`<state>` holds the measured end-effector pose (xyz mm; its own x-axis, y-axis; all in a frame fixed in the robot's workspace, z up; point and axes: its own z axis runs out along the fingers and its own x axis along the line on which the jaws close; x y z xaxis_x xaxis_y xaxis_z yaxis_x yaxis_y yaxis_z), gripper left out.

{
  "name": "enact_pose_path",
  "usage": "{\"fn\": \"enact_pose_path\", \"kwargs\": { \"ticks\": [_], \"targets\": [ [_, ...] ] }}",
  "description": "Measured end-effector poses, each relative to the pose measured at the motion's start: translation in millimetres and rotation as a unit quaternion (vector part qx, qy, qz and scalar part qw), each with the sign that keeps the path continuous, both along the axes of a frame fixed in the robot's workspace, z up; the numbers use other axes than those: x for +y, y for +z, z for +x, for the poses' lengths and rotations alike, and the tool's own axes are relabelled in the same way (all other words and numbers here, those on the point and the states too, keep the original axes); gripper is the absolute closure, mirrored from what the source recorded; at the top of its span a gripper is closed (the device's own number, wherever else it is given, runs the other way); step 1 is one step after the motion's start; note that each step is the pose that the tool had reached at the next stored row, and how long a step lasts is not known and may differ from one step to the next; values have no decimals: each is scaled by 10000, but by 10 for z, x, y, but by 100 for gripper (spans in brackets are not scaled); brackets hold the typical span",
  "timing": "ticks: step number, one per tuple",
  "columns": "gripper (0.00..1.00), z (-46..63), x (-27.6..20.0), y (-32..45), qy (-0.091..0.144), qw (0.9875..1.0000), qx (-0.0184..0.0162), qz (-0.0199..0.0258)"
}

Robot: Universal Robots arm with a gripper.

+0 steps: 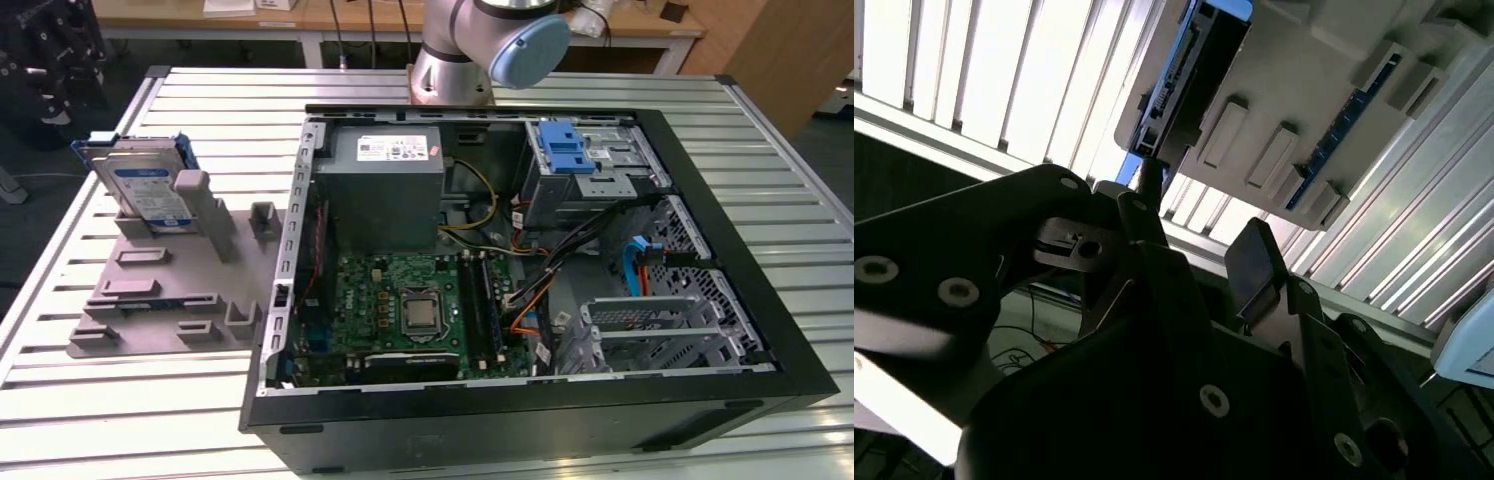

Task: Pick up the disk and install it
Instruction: 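Pick up the disk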

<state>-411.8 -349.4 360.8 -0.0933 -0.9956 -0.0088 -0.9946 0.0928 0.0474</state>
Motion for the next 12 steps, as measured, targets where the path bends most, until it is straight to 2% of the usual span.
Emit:
{"fn": "enact_pose_path", "kwargs": {
  "ticks": [8, 12],
  "targets": [
    [47, 0, 0, -1, 8, 10000, 0, 0],
    [47, -14, -10, -31, 151, 9999, -1, 2]
  ]
}}
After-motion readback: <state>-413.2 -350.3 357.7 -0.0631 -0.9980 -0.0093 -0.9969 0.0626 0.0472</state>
